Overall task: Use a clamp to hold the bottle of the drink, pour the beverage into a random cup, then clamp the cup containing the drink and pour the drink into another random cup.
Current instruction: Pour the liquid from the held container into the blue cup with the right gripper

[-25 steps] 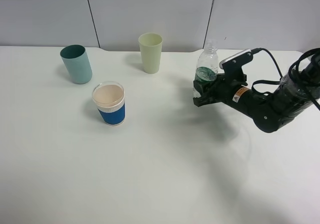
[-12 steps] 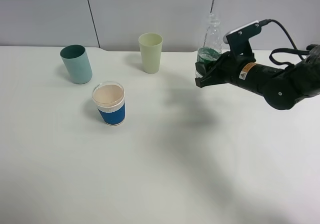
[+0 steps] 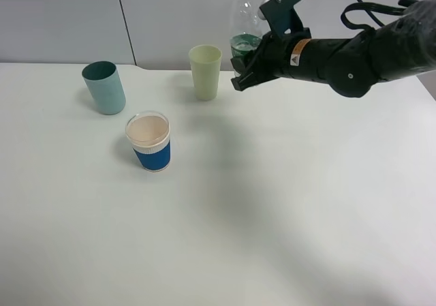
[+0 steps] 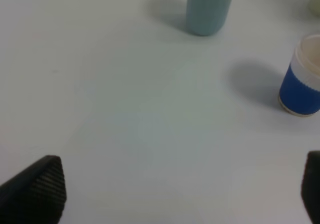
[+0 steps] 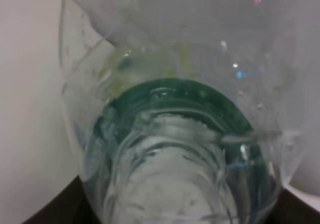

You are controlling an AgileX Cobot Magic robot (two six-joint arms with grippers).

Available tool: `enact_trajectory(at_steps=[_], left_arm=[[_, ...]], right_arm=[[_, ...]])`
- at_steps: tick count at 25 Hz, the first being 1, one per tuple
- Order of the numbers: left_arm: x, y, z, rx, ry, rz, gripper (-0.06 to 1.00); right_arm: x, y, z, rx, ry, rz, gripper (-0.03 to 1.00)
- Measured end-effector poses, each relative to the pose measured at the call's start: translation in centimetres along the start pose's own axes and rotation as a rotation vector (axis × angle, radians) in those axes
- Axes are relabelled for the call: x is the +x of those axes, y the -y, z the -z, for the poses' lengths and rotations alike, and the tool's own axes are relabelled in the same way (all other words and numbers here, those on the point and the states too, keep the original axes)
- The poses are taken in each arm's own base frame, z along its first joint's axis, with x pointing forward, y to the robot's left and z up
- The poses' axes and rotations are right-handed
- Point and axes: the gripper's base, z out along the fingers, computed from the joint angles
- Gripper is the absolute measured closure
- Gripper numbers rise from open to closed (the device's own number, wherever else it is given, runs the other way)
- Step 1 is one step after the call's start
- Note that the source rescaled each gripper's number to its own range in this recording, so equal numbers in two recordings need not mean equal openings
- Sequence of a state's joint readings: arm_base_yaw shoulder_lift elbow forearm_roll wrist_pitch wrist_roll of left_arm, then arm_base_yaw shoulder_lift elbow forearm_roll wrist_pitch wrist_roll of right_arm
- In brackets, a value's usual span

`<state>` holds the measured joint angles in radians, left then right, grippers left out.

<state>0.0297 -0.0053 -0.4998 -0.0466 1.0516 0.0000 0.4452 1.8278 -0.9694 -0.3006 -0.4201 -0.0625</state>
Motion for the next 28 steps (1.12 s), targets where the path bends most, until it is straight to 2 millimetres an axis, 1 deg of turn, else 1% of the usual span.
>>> enact_trajectory(at_steps=[6, 9, 11, 14, 20, 24, 28], left_arm=[[0.0, 0.0, 0.0, 0.0, 0.0, 0.0, 0.1], [0.0, 0.0, 0.0, 0.0, 0.0, 0.0, 0.1], [0.0, 0.0, 0.0, 0.0, 0.0, 0.0, 0.1], [0.0, 0.0, 0.0, 0.0, 0.0, 0.0, 0.1], [0.0, 0.0, 0.0, 0.0, 0.0, 0.0, 0.1], [0.0, 0.0, 0.0, 0.0, 0.0, 0.0, 0.1], [0.0, 0.0, 0.0, 0.0, 0.0, 0.0, 0.1]], right_arm=[[-3.8, -1.7, -1.0, -0.053, 0.059, 0.144, 0.97], [-5.2, -2.5, -1.6, -0.07, 0.065, 0.222, 0.97], [-5.7, -3.0, -2.1, -0.078, 0.045, 0.268, 0.97], [-5.9, -4.1, -3.0, -0.102, 0.008, 0.364, 0.97], [-5.3, -6.8, -4.2, -0.172, -0.045, 0.559, 0.97], [-4.7, -7.7, -4.6, -0.202, -0.05, 0.686, 0.97], [-3.9, -8.0, -5.0, -0.221, -0.07, 0.78, 0.97]])
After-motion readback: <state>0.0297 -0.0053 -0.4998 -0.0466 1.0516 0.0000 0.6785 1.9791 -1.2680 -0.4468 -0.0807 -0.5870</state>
